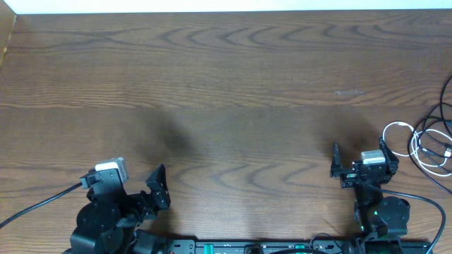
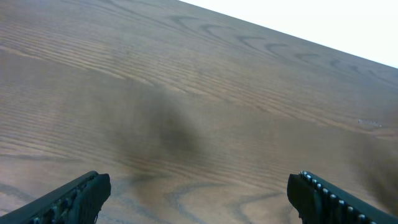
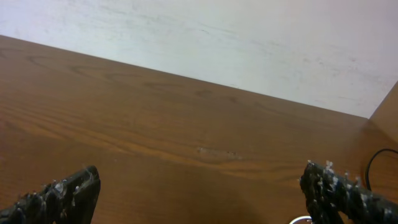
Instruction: Untangle cables
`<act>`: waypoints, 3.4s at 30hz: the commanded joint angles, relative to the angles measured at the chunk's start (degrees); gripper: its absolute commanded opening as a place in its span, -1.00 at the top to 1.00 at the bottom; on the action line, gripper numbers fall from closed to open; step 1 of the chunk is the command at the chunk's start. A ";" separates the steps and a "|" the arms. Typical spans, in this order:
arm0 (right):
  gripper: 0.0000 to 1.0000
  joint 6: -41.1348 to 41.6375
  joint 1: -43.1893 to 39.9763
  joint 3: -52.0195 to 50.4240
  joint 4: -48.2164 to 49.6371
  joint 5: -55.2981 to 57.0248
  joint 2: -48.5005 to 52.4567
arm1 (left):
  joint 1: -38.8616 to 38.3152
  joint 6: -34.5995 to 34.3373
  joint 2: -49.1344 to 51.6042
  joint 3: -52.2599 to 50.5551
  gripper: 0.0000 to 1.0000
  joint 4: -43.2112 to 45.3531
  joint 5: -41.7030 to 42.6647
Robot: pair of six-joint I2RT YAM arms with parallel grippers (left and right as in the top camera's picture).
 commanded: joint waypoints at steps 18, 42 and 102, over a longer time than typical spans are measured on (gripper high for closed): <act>-0.99 -0.57 0.70 -0.09 -0.26 0.28 -0.42 | 0.20 0.52 -0.11 -0.22 -0.93 -0.04 0.11; -0.99 -0.57 0.70 -0.09 -0.26 0.28 -0.42 | 18.95 0.81 -15.47 -24.81 -0.94 13.75 8.87; -0.99 -0.57 0.70 -0.09 -0.26 0.28 -0.42 | 22.71 24.98 -19.17 -49.81 -0.94 53.05 10.82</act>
